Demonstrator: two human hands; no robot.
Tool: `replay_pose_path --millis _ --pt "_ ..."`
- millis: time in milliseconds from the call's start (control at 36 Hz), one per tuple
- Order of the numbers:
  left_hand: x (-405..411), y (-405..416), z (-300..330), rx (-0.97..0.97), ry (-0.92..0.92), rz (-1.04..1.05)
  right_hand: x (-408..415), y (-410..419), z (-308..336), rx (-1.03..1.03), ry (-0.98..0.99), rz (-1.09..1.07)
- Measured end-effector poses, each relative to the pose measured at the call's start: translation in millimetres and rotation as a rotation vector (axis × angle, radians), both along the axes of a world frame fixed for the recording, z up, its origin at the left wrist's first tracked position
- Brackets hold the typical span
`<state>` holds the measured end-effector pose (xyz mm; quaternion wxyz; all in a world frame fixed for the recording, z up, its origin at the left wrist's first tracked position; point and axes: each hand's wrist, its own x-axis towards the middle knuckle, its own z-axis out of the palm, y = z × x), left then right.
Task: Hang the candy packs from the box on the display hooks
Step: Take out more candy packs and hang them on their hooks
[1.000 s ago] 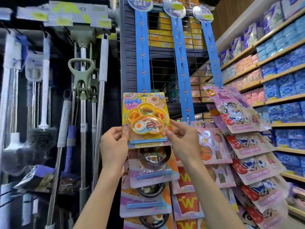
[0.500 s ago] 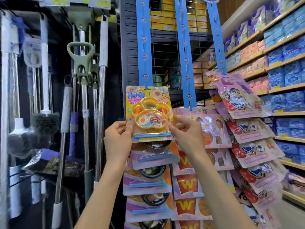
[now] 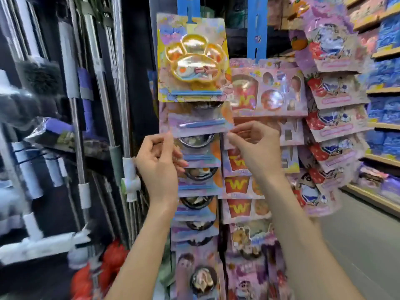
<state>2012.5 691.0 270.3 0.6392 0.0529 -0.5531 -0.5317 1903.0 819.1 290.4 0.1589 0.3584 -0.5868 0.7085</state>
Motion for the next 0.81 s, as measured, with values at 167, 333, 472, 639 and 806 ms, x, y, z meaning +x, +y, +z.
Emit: replay_pose_path --millis 167,333,472,639,806 --pt "1.2 25.8 -72.3 0.07 -0.095 -0.203 14.2 26.0 -65.5 0.093 -0.059 0.081" --pt "-3.7 45.8 -172.1 0.201 -0.331 -0.288 15.2 61.5 -165.0 0.279 -0.228 0.118" --pt "-3.8 59.6 -263.6 0.331 -0.565 -0.341 21.8 86.9 -251.1 0.431 -0.408 0.127" --pt "10.5 79.0 -353.0 0.494 -1.016 -0.536 35.6 111.4 -352.2 0.609 -0.679 0.156" --pt "28.1 97.1 -440.5 0.657 -1.358 -0.701 59.2 128.7 -430.1 0.684 -0.994 0.156"
